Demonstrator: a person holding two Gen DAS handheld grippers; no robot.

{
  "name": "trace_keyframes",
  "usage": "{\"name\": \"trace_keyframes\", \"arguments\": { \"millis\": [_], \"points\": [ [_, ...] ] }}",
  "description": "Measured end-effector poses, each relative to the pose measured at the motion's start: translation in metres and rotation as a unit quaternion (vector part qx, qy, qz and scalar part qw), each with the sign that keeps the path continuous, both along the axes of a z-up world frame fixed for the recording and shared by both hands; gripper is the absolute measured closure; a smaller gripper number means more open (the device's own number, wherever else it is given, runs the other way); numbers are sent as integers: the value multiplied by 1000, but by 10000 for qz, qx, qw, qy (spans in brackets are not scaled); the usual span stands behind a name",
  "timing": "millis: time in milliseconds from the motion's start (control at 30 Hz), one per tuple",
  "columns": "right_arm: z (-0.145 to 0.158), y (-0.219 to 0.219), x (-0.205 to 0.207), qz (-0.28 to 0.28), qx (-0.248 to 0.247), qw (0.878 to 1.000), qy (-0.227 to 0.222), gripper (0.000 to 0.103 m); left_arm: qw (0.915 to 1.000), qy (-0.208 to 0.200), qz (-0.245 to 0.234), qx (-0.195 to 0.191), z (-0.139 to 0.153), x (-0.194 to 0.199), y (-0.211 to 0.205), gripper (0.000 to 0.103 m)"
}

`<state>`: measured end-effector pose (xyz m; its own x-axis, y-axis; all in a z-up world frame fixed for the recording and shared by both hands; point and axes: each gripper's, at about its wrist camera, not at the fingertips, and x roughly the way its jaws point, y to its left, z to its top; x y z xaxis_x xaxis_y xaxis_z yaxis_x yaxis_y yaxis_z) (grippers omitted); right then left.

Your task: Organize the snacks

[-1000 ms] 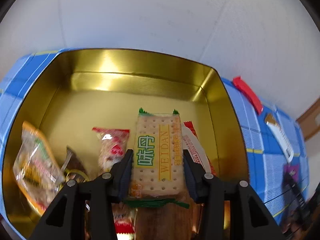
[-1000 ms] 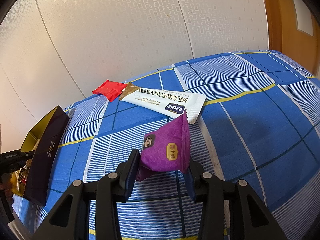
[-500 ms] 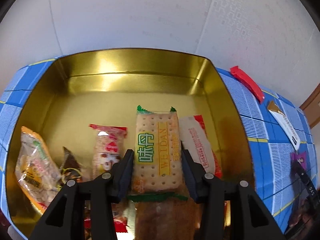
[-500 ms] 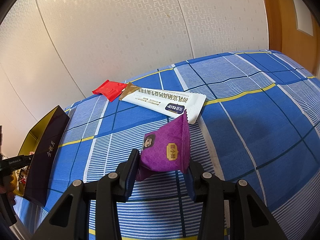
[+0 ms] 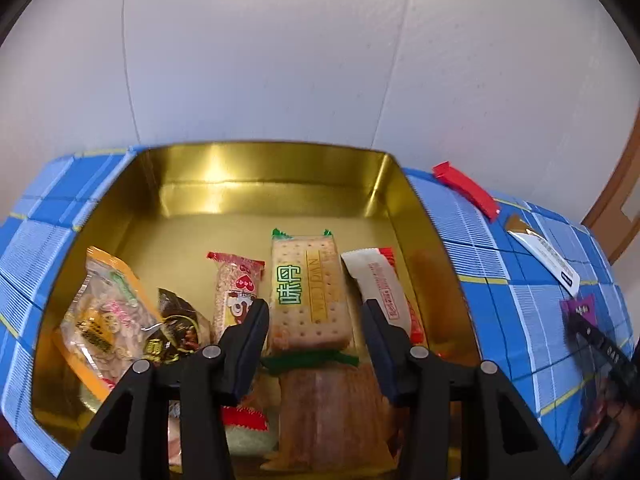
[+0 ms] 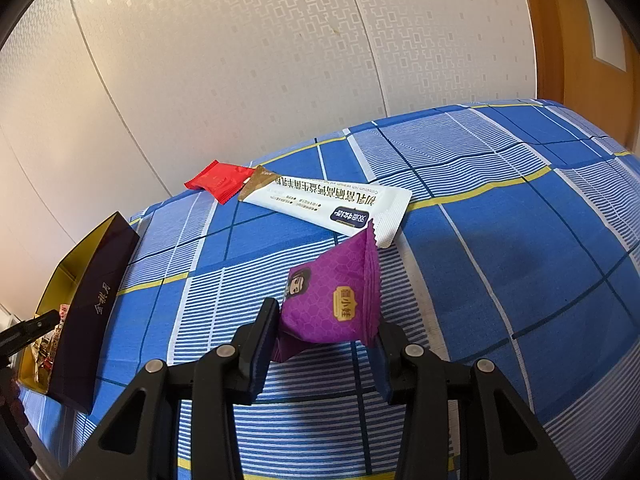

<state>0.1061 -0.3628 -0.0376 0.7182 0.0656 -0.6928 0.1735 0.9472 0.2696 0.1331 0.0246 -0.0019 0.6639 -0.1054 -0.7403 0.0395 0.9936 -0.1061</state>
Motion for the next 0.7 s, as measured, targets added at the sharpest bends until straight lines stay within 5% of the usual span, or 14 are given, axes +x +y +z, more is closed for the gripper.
{"name": "trace_keyframes", "arguments": {
  "millis": [233,700],
  "points": [
    [0,-1,-1,-8,44,10000,-28,61,9995,-312,-53,47,6,-43,4,54],
    [8,20,-9,297,-92,9992,-251,61,9994,-339,53,-63,-5,-60,7,54]
  ]
}}
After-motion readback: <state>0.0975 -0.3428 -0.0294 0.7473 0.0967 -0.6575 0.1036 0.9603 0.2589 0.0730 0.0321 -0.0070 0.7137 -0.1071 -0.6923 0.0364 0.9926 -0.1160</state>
